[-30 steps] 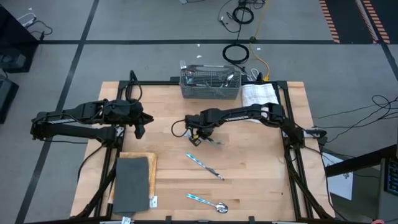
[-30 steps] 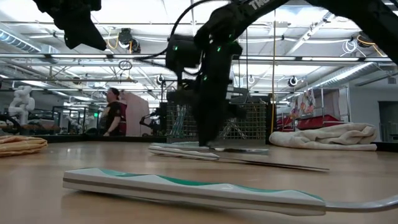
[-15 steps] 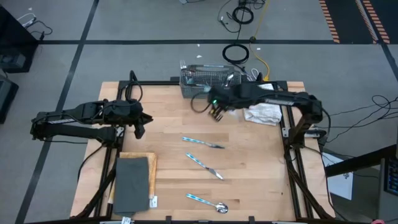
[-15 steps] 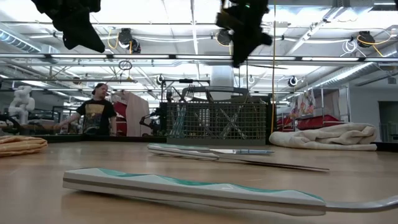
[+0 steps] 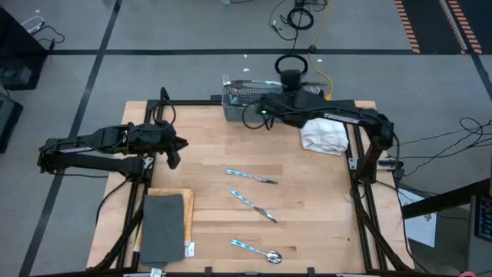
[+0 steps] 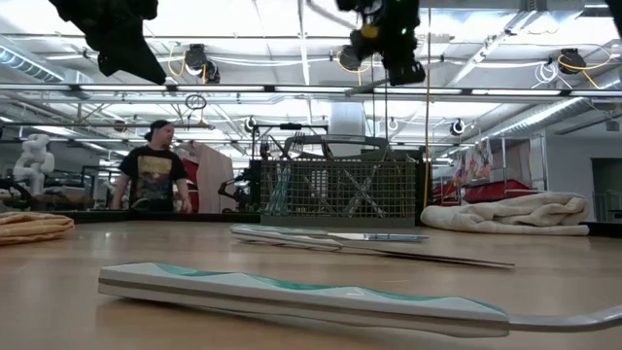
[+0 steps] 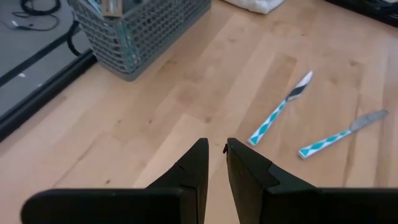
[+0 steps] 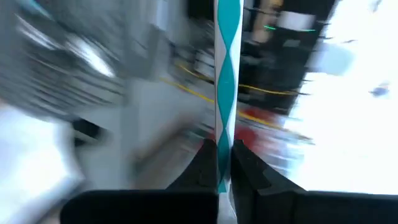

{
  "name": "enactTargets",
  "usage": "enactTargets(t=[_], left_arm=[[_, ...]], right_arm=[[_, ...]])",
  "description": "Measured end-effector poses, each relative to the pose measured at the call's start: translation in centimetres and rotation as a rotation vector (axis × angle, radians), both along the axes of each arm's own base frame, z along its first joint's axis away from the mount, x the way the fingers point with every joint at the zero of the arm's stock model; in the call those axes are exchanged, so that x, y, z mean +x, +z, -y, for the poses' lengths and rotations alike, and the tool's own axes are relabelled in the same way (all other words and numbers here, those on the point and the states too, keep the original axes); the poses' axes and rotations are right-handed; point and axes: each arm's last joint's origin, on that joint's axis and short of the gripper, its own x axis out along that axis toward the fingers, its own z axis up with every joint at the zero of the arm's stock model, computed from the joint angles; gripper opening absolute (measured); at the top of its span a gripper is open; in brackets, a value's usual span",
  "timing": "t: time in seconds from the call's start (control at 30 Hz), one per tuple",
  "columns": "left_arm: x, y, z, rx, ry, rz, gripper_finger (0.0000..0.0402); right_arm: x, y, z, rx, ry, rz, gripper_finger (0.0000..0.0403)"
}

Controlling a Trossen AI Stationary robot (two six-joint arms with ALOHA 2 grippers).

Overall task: Sort silverware
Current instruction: Put the knife into the silverware basket

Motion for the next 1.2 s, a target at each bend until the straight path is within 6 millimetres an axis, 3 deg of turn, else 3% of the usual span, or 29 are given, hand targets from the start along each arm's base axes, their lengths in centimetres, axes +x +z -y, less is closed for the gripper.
enactTargets(t=[0.13,0.3,0.5,0.97,1.2], left_arm=[[0.0,0.0,-0.1,0.014,0.017,-0.001,0.0063],[0.0,0.0,-0.1,0.026,0.03,-0.003,0.0063],[-0.1,-0.1,-0.1,0.028,0.027,-0.014,0.0063],[-0.4,-0.4,-0.1,0.046,0.017,-0.073,0.0063],[-0.5,-0.5,-0.1,0.066,0.013,-0.093,0.0063]], right_arm=[[2.3,-1.6,1.1,-0.176,0.003,-0.301,0.0],[4.9,-4.1,2.4,-0.16,0.055,-0.475,0.0],[7.0,-6.4,3.0,-0.119,0.13,-0.558,0.0],[9.2,-10.6,4.0,-0.025,0.269,-0.728,0.0],[9.2,-11.0,4.0,0.009,0.304,-0.717,0.0051]])
